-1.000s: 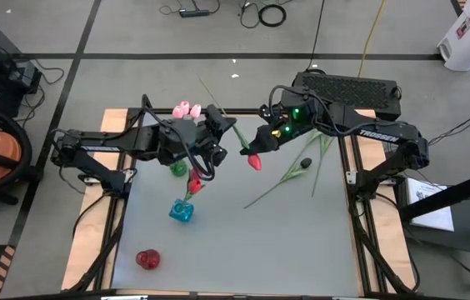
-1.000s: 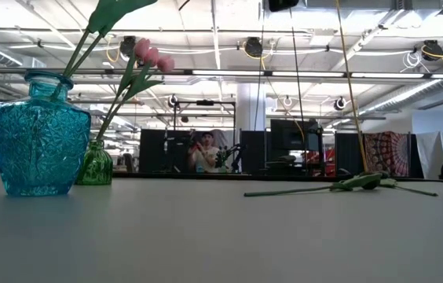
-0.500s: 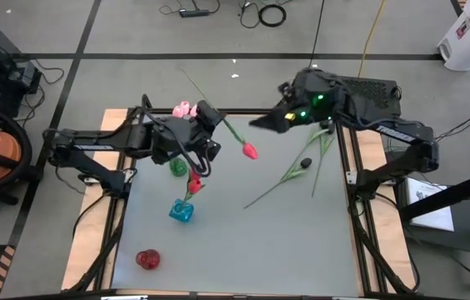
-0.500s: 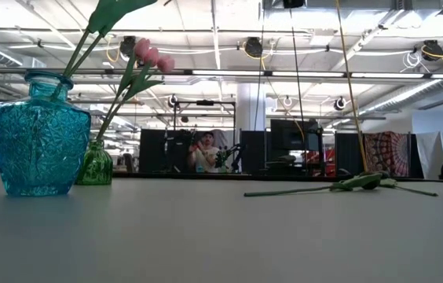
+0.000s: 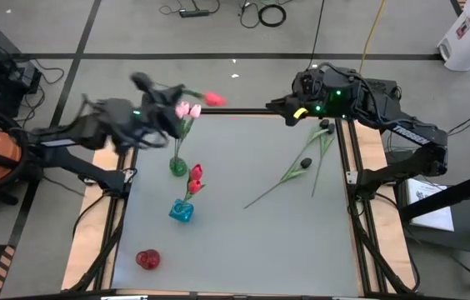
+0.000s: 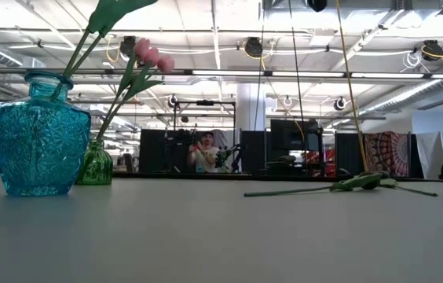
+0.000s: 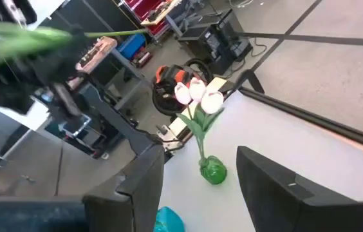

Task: Sort flowers into vase by color
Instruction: Put the red flower into the blue vase

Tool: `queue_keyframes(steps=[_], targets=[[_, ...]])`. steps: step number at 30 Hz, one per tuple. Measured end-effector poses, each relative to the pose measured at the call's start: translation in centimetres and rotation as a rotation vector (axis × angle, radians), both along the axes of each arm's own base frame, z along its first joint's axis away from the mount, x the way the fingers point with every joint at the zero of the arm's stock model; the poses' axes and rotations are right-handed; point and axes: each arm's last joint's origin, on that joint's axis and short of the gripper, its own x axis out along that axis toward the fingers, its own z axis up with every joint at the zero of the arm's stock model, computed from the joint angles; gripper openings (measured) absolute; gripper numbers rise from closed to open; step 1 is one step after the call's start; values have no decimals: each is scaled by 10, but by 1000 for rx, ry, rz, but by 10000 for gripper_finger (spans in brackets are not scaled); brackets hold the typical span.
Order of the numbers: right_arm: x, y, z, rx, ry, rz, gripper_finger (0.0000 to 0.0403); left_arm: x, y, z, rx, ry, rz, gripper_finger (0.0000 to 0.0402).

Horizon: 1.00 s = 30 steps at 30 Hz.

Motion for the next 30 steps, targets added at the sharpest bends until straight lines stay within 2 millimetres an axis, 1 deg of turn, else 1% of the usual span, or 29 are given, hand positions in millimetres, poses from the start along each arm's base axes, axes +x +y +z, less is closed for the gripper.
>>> queue_keyframes(steps=[3, 6, 10, 13, 17, 20, 23, 26, 30], targets=[[2, -1, -3, -19, 30, -1, 187, -28, -1, 11, -118, -189, -14, 7], [6, -3, -9, -26, 79, -37, 187, -55, -3, 19, -235, -350, -38, 7], [12, -6, -15, -43, 117, -53, 187, -88, -4, 22, -407, -526, -87, 7], [17, -8, -21, -53, 158, -53, 187, -105, -4, 19, -560, -605, -138, 7], [23, -11, -30, -61, 225, -83, 187, -124, -4, 7, -746, -592, -191, 7], [28, -13, -36, -70, 255, -82, 187, -131, -5, -5, -869, -532, -211, 7], [30, -15, -39, -89, 285, -106, 187, -131, -7, -18, -951, -442, -240, 7], [32, -17, -41, -98, 298, -116, 187, -126, -10, -27, -993, -370, -282, 7], [32, -19, -44, -104, 320, -115, 187, -114, -13, -42, -1020, -321, -305, 7]])
